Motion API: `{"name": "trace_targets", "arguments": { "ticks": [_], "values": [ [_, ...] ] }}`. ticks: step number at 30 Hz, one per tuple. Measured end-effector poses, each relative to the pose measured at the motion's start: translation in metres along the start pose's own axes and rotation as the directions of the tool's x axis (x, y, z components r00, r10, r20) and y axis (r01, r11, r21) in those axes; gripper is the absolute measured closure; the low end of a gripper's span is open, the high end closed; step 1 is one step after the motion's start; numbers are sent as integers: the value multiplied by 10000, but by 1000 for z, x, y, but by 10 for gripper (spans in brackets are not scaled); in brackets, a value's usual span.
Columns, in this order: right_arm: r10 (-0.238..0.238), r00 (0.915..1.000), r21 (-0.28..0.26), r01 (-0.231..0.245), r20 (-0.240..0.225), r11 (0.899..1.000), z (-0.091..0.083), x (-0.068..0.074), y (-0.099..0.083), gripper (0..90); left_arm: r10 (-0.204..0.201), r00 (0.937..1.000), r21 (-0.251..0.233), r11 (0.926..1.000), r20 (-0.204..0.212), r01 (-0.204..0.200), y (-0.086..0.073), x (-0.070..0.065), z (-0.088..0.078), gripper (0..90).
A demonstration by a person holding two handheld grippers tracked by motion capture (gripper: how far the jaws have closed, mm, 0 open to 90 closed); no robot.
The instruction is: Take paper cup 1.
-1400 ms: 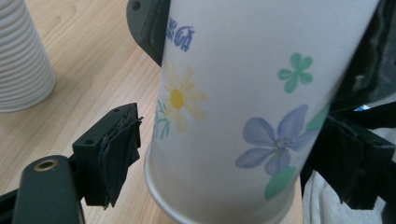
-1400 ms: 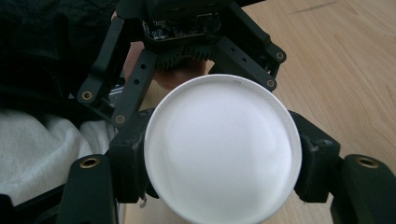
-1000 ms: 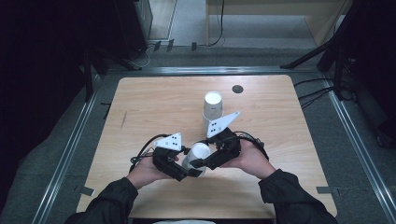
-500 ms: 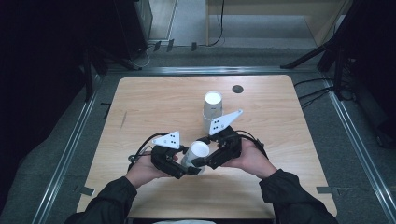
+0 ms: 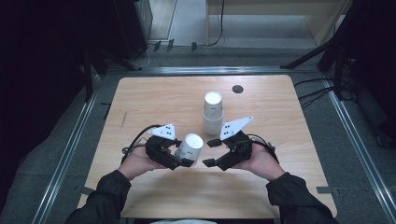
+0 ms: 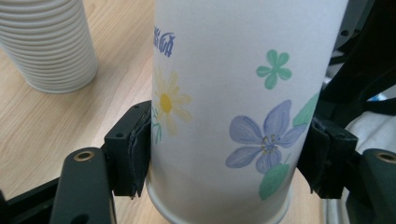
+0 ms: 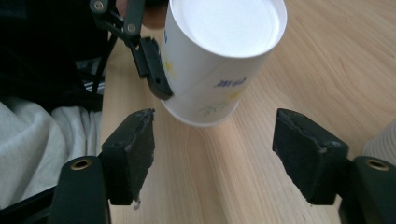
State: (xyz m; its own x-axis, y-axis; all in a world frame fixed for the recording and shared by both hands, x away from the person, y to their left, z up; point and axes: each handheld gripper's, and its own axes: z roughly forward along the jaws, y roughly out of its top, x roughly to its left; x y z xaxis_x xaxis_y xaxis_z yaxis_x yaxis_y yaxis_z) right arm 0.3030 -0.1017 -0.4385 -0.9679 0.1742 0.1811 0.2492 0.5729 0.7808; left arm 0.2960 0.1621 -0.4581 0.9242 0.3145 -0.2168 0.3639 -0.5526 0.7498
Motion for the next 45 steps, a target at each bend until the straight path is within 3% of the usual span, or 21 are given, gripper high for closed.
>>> {"name": "trace_targets", "arguments": {
  "ticks": [2, 8, 12, 13, 14, 16, 19, 21, 22, 24, 25, 28, 30, 33, 40, 41, 43, 45],
  "values": [
    [97, 9998, 125, -99, 147, 9999, -1, 0, -5, 324, 235, 9995, 556, 9982, -212, -223, 2, 2, 5, 286],
    [335, 9986, 141, -341, 408, 9993, -4, -2, -13, 324, 536, 9982, 1230, 9912, -267, -499, 4, 4, 13, 285],
    [129, 9947, 326, -163, 1022, 9993, -2, -4, -21, 325, 676, 9969, 1718, 9833, -399, -598, 4, 6, 19, 274],
    [95, 9941, 330, -131, 1081, 9994, -2, -5, -22, 325, 940, 9930, 2064, 9754, -711, -775, 3, 6, 23, 274],
    [95, 9941, 330, -131, 1081, 9994, -2, -5, -22, 325, 940, 9930, 2064, 9754, -711, -775, 3, 6, 23, 274],
    [134, 9945, 390, -175, 1039, 9991, 1, -7, -23, 328, 807, 9947, 2243, 9724, -637, -645, 2, 7, 25, 276],
    [121, 9951, 559, -177, 980, 9983, 5, -9, -24, 328, 723, 9955, 2705, 9613, -617, -531, 0, 7, 28, 277],
    [145, 9953, 647, -208, 958, 9977, 7, -9, -24, 328, 553, 9968, 2810, 9590, -577, -369, 0, 7, 29, 277],
    [71, 9956, 765, -143, 931, 9970, 9, -9, -25, 327, 562, 9964, 3061, 9514, -629, -344, -1, 6, 30, 277],
    [57, 9959, 779, -127, 901, 9969, 9, -9, -25, 326, 539, 9964, 3168, 9480, -661, -303, -1, 5, 31, 276],
    [43, 9964, 822, -113, 841, 9966, 11, -8, -25, 324, 572, 9964, 3426, 9389, -625, -324, -1, 4, 32, 276],
    [51, 9970, 890, -120, 771, 9960, 12, -8, -25, 322, 496, 9966, 3806, 9245, -656, -210, -1, 3, 36, 276],
    [34, 9972, 956, -106, 748, 9954, 14, -8, -25, 319, 486, 9965, 3890, 9211, -676, -185, -1, 3, 37, 276],
    [-24, 9976, 990, -45, 691, 9951, 16, -8, -25, 318, 539, 9961, 4151, 9096, -698, -201, -3, 3, 39, 276],
    [-200, 9988, 1137, 149, 438, 9934, 22, -6, -23, 311, 772, 9951, 4262, 9036, -616, -437, -3, 0, 41, 275],
    [-246, 9990, 1148, 203, 364, 9932, 24, -5, -23, 307, 997, 9932, 4289, 9010, -600, -645, -3, -3, 41, 275],
    [-251, 9992, 1171, 212, 315, 9929, 24, -4, -23, 306, 1082, 9926, 4235, 9028, -558, -747, -2, -6, 42, 275],
    [-354, 9993, 1210, 335, 136, 9921, 26, -2, -22, 296, 1247, 9915, 4261, 8994, -364, -975, 0, -11, 43, 275]
  ]
}}
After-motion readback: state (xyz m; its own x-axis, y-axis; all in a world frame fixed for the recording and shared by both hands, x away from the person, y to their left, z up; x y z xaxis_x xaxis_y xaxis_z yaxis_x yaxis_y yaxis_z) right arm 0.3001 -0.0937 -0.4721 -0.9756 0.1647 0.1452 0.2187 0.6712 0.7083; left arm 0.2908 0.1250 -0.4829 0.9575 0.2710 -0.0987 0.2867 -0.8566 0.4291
